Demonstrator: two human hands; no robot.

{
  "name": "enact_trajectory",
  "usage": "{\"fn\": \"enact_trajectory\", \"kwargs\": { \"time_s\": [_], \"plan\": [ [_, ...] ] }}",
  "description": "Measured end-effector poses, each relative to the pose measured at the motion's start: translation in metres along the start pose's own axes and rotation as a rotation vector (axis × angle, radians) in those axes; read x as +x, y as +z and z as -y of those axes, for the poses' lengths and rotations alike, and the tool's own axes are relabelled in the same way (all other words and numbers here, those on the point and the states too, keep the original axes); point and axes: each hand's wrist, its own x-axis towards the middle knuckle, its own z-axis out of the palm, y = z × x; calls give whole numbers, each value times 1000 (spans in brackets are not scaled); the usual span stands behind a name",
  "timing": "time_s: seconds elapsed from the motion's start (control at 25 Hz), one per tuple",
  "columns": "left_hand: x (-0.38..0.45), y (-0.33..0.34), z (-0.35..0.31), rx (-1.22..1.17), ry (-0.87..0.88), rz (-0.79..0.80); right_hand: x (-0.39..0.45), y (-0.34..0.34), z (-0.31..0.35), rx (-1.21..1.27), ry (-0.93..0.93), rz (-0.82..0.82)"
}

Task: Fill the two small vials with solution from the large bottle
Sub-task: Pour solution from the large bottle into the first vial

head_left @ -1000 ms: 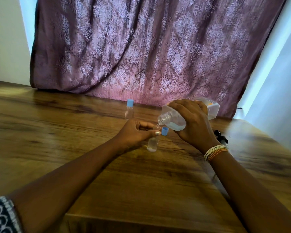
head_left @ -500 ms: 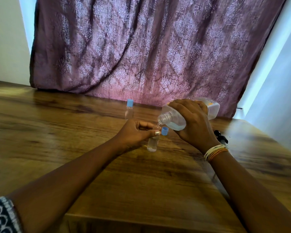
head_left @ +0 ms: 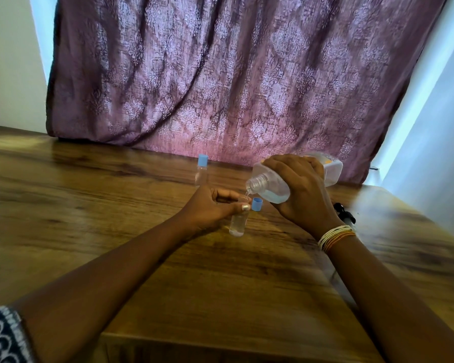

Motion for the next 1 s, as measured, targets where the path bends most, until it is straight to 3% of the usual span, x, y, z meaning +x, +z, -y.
{"fn": "enact_trajectory", "kwargs": {
  "time_s": [0.44, 0.64, 0.8, 1.0],
  "plan": [
    [3, -2, 5, -6, 7, 9, 1, -3, 4, 27, 8, 15],
    [3, -2, 6, -36, 5, 18, 4, -7, 8, 205, 83, 24],
    [4, -1, 7, -59, 11, 29, 3, -8, 5, 490, 290, -38],
    [6, -1, 10, -43, 9, 6, 5, -12, -20, 636, 589, -165]
  ]
}}
